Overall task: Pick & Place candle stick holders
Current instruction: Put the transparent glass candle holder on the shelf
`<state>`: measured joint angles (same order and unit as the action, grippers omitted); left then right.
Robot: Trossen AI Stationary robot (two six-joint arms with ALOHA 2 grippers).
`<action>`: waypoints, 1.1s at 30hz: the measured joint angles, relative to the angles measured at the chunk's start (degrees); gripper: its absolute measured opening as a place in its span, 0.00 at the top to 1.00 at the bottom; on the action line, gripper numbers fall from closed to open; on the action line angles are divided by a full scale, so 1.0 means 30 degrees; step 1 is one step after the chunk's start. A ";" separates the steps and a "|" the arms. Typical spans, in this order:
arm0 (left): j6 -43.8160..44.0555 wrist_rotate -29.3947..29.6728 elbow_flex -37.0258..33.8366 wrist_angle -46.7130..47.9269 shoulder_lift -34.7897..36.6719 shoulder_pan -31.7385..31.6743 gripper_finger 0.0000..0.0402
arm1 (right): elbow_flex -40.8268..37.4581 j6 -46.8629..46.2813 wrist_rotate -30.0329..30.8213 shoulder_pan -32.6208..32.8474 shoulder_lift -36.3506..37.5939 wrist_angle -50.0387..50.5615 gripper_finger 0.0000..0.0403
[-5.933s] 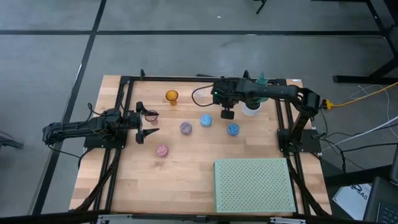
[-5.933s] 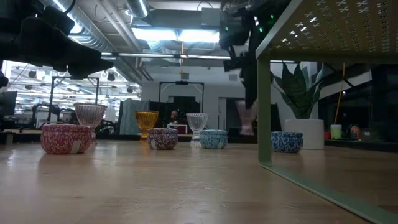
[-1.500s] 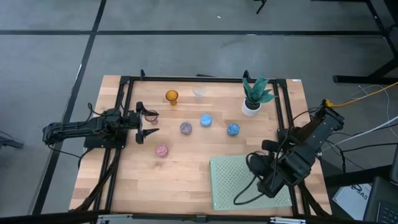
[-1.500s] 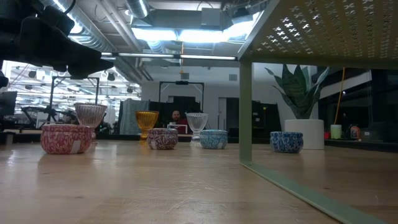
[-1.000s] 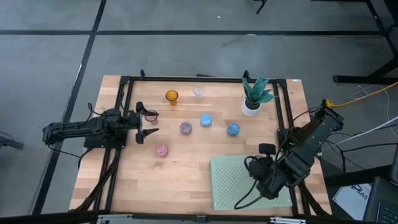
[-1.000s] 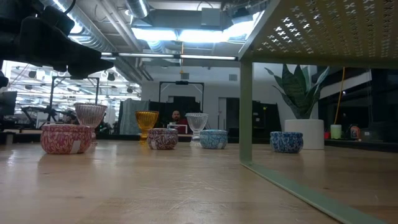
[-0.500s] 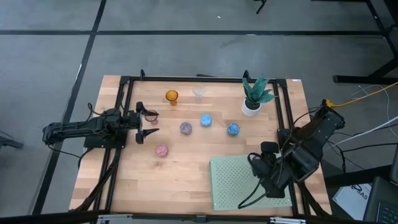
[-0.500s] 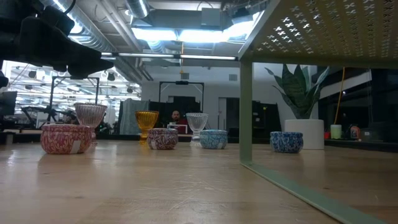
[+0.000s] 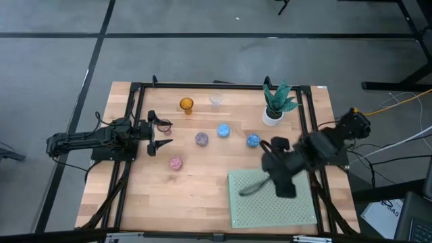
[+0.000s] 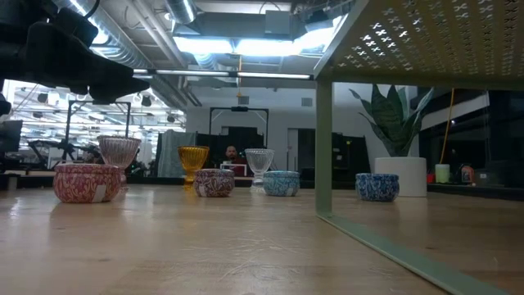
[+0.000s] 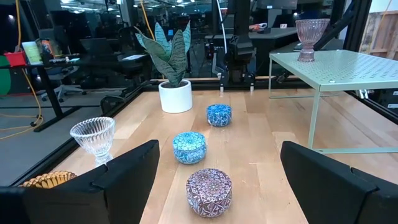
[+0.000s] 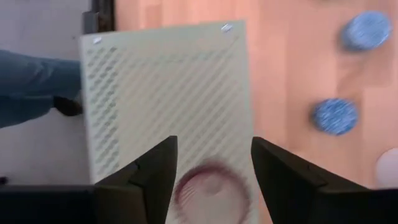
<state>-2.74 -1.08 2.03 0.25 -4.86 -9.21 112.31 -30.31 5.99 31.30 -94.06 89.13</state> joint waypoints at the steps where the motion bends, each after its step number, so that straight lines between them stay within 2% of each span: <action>1: 0.0000 0.0000 -0.0003 0.0000 0.0000 0.0000 0.17 | 0.0000 0.0616 0.0028 -0.0413 -0.0086 -0.0130 0.49; 9: 0.0000 0.0000 -0.0002 -0.0006 0.0000 0.0000 0.17 | 0.0000 0.6482 0.2259 -0.3721 -0.0837 -0.2832 0.51; 17: 0.0000 0.0000 -0.0003 0.0000 0.0000 0.0000 0.17 | 0.0000 1.2091 0.2502 -0.7828 -0.2318 -0.7453 0.51; 24: 0.0000 0.0000 -0.0003 0.0000 0.0000 0.0000 0.17 | 0.0000 1.2181 0.2502 -1.1426 -0.4584 -1.0815 0.51; 33: 0.0000 0.0000 -0.0003 -0.0001 0.0000 0.0000 0.17 | 0.0000 1.1886 0.2444 -1.3598 -0.7787 -1.2442 0.51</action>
<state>-2.74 -1.08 2.02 0.25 -4.86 -9.21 112.31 5.34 13.32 -9.49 -117.43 51.80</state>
